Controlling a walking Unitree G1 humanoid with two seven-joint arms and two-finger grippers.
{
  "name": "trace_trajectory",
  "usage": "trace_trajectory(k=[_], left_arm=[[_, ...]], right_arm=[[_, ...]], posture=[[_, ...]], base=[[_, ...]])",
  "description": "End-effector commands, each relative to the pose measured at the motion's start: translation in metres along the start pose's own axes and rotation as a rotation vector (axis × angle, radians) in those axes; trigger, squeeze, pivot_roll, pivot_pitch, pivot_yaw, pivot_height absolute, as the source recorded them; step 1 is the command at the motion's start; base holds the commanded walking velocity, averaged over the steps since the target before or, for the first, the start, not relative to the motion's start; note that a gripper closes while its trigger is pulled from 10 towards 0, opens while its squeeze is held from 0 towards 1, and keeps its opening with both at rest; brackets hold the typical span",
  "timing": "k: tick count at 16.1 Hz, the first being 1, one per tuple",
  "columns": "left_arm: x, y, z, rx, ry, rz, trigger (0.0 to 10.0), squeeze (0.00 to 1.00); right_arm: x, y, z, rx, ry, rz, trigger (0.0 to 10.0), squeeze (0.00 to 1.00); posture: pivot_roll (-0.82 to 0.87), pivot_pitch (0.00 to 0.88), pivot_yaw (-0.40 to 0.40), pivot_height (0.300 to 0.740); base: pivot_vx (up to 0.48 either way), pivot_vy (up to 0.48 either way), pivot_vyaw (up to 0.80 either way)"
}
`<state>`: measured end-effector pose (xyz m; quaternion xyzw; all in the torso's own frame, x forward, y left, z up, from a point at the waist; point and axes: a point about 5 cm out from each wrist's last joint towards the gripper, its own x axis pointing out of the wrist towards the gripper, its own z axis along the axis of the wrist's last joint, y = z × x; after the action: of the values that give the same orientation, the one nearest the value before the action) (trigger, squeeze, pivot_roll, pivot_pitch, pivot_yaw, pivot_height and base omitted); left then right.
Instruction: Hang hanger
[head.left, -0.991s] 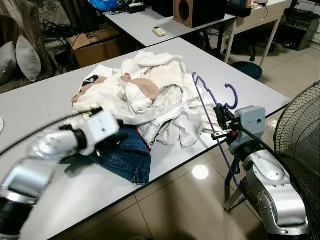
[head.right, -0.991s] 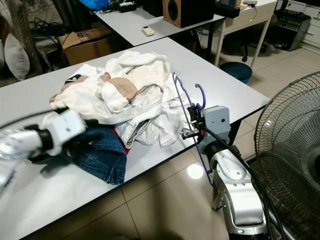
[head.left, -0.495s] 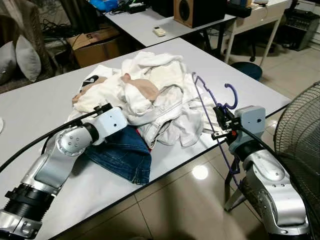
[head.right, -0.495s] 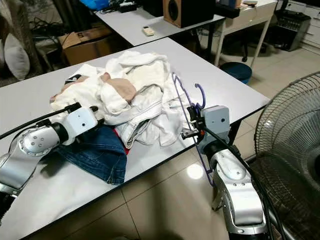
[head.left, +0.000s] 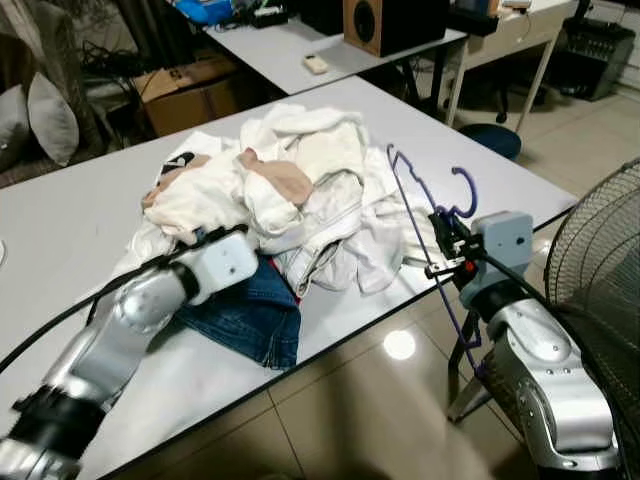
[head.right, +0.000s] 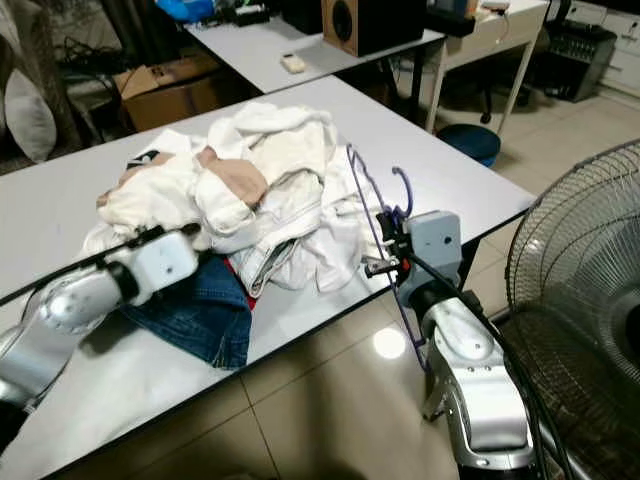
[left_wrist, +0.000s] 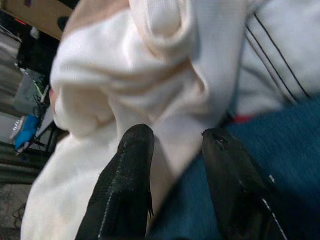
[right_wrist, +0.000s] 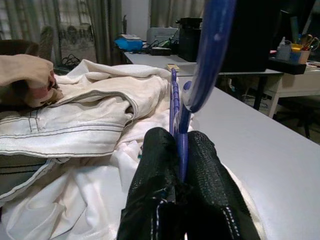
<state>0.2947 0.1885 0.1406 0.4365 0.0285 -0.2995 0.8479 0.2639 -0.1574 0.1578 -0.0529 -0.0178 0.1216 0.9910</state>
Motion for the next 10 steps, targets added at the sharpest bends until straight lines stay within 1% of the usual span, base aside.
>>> trace_trajectory(k=[1, 2, 3, 4, 5, 6, 7, 8, 9, 10], left_arm=[[-0.006, 0.011, 0.001, 0.0, -0.001, 0.019, 10.0, 0.0], [-0.012, 0.01, 0.001, -0.055, -0.005, -0.023, 10.0, 0.0], [-0.015, 0.006, 0.003, -0.141, -0.012, -0.074, 10.0, 0.0], [-0.017, 0.002, 0.005, -0.189, -0.021, -0.115, 10.0, 0.0], [-0.02, -0.004, 0.005, -0.202, -0.009, -0.182, 10.0, 0.0], [-0.023, -0.009, 0.005, -0.187, 0.015, -0.253, 10.0, 0.0], [-0.027, -0.012, 0.005, -0.21, 0.025, -0.31, 10.0, 0.0], [-0.029, -0.012, 0.009, -0.254, 0.014, -0.331, 10.0, 0.0], [-0.028, -0.013, 0.015, -0.318, -0.016, -0.331, 10.0, 0.0], [-0.025, -0.014, 0.019, -0.407, -0.023, -0.32, 10.0, 0.0]], right_arm=[[0.0, 0.001, 0.005, 0.004, -0.024, 0.007, 10.0, 0.0], [0.001, 0.003, 0.005, 0.007, -0.025, 0.01, 10.0, 0.0], [0.002, 0.004, 0.005, 0.009, -0.026, 0.013, 10.0, 0.0], [0.002, 0.004, 0.005, 0.009, -0.026, 0.015, 10.0, 0.0], [0.003, 0.005, 0.006, 0.01, -0.028, 0.017, 10.0, 0.0], [0.003, 0.004, 0.006, 0.01, -0.031, 0.017, 10.0, 0.0], [0.003, 0.004, 0.006, 0.011, -0.031, 0.014, 10.0, 0.0], [0.001, 0.004, 0.005, 0.011, -0.026, 0.015, 10.0, 0.0], [0.001, 0.004, 0.004, 0.011, -0.022, 0.019, 10.0, 0.0], [0.001, 0.004, 0.005, 0.01, -0.021, 0.021, 10.0, 0.0]], posture=[[-0.13, 0.0, 0.126, 0.74], [-0.13, 0.0, 0.124, 0.74], [-0.13, 0.0, 0.122, 0.74], [-0.13, 0.0, 0.123, 0.74], [-0.13, 0.0, 0.125, 0.74], [-0.13, 0.0, 0.125, 0.74], [-0.12, 0.0, 0.121, 0.74], [-0.12, 0.0, 0.118, 0.74], [-0.12, 0.0, 0.118, 0.74], [-0.12, 0.0, 0.117, 0.74]], base=[[0.0, 0.0, 0.0], [0.0, 0.0, 0.0], [0.0, 0.0, 0.0], [0.0, 0.0, 0.0], [0.0, 0.0, 0.0], [0.0, 0.0, 0.0], [0.0, 0.0, 0.0], [0.0, 0.0, 0.0], [0.0, 0.0, 0.0], [0.0, 0.0, 0.0]])
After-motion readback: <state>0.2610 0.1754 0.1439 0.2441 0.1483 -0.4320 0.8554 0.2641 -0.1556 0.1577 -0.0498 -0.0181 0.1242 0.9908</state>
